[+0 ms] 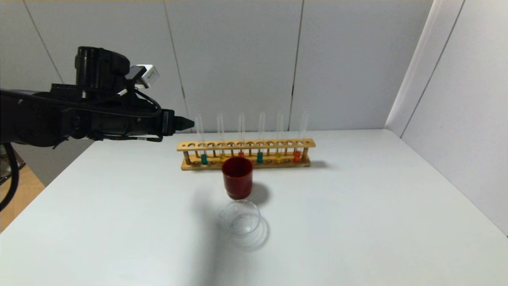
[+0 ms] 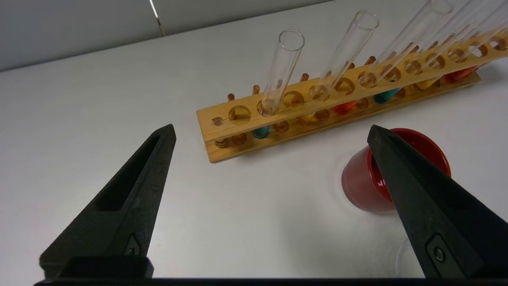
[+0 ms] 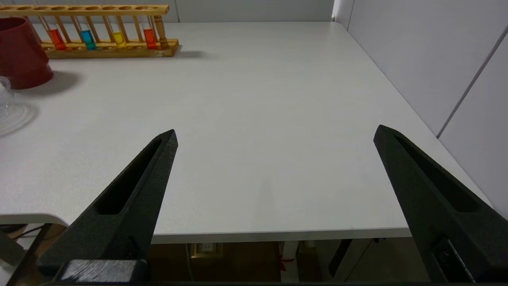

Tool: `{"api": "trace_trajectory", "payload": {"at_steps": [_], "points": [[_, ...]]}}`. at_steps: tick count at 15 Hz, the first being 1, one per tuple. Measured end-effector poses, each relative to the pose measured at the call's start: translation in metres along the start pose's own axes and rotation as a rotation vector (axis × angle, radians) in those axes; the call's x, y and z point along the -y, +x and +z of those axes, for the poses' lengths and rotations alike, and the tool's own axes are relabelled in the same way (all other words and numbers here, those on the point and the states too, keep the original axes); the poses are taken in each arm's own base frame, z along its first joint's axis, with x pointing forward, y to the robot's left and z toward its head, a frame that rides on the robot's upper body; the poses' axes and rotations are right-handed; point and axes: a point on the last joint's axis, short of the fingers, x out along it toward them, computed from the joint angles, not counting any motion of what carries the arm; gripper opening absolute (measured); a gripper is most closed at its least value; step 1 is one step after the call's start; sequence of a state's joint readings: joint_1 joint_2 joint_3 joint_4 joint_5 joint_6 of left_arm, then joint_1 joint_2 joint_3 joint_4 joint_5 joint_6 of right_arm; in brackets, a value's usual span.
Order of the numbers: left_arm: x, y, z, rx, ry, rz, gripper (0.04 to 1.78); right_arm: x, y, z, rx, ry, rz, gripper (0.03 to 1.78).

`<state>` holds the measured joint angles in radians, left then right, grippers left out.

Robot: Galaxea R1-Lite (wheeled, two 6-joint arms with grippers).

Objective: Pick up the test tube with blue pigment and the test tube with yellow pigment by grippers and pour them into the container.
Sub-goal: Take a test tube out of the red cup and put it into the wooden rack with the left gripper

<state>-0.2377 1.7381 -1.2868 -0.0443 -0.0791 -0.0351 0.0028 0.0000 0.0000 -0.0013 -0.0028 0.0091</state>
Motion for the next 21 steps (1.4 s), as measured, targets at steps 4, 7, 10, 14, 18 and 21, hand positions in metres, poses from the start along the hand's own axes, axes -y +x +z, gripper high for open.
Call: {"api": "trace_trajectory", "payload": {"at_steps": [4,7,10,14,18,21], "points": [[0.015,0.032,-0.007,-0.038,-0.050,0.043,1.70,0.000,0.000,0.000,0.000,0.000,0.000,1.74],[0.023,0.042,-0.012,-0.055,-0.040,0.073,1.70,0.000,0.000,0.000,0.000,0.000,0.000,1.74],[0.025,0.046,-0.013,-0.048,-0.035,0.073,1.70,0.000,0.000,0.000,0.000,0.000,0.000,1.74],[0.025,0.060,-0.008,0.064,-0.033,0.063,1.70,0.000,0.000,0.000,0.000,0.000,0.000,1.74],[0.024,0.077,-0.016,0.046,-0.031,0.067,1.70,0.000,0.000,0.000,0.000,0.000,0.000,1.74],[0.022,0.087,-0.021,0.030,-0.027,0.071,1.70,0.000,0.000,0.000,0.000,0.000,0.000,1.74]]}}
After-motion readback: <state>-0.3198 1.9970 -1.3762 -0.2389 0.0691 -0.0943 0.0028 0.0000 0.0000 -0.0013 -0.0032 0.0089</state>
